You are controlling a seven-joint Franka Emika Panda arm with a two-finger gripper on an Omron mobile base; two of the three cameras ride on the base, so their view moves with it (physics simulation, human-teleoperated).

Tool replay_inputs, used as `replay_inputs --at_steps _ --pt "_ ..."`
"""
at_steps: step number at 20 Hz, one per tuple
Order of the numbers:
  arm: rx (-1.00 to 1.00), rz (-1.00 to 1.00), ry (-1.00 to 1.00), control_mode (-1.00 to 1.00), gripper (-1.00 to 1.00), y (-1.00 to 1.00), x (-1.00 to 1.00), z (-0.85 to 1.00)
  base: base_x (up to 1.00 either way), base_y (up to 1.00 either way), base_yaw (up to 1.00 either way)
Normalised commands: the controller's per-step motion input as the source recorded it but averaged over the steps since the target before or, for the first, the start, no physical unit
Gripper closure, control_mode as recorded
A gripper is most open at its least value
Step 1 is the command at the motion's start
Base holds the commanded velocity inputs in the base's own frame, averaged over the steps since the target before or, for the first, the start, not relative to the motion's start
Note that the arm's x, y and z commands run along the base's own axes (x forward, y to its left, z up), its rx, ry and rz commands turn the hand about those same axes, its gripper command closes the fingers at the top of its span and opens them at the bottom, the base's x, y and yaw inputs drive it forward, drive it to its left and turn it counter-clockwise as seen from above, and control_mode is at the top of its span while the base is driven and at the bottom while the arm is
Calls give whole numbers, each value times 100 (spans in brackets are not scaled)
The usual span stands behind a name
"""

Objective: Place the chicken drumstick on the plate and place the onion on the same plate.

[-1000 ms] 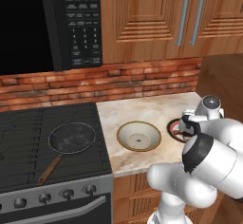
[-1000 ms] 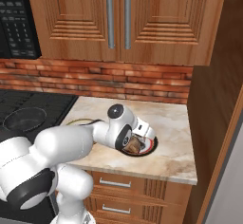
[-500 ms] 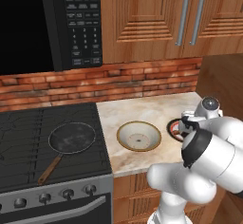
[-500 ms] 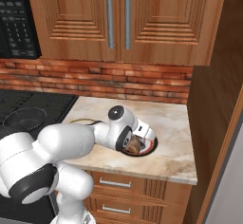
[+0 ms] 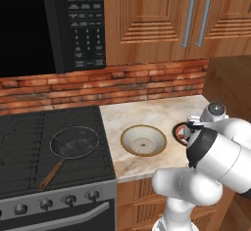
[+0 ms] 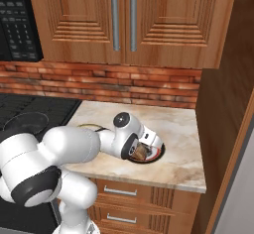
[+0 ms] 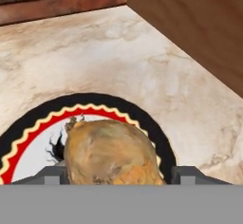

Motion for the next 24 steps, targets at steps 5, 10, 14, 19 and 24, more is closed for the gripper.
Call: replay_inputs --at_steps 5,10,14,19,24 --pt "0 0 -1 -100 -100 0 9 2 0 0 0" --pt "0 0 -8 -100 -100 0 2 37 0 0 0" --pt "0 0 -8 -100 -100 0 -5 59 0 0 0" --pt "0 0 -15 -100 -100 19 -86 78 0 0 0" --pt "-5 3 -13 -100 -100 75 -100 80 0 0 0"
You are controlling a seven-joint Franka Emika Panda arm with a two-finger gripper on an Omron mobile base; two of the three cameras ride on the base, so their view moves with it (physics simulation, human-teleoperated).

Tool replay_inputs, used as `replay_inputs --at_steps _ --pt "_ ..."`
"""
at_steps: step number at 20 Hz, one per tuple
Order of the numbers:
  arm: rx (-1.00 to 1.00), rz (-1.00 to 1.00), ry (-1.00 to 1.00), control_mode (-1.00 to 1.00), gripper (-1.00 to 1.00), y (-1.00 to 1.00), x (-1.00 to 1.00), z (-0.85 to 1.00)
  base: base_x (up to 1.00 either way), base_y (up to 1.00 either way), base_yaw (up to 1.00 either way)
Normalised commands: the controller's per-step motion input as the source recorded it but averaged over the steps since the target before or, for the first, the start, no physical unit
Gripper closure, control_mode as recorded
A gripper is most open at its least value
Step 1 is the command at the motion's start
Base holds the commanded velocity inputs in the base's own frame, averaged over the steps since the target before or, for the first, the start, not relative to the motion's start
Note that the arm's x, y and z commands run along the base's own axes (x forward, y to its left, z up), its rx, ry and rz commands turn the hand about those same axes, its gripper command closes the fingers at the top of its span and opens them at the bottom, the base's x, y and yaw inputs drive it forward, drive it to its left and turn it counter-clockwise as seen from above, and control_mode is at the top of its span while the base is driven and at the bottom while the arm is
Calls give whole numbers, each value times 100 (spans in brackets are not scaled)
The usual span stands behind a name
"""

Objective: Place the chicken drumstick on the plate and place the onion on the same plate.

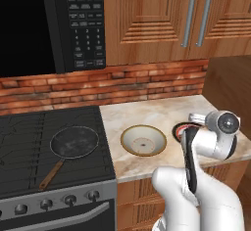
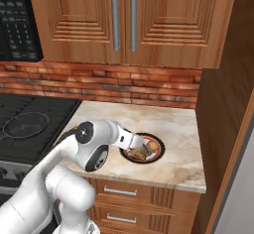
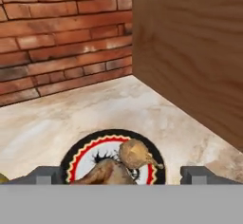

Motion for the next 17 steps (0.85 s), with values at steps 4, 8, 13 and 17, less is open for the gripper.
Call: replay_inputs --at_steps 4,8,13,17 --pt "-16 9 0 -100 -100 100 -99 96 0 0 0" --pt "-28 23 1 -100 -100 100 -85 100 0 0 0" --pt "-33 30 -3 -100 -100 90 -61 48 0 0 0" --pt "-1 0 2 -100 -100 0 2 0 0 0 0"
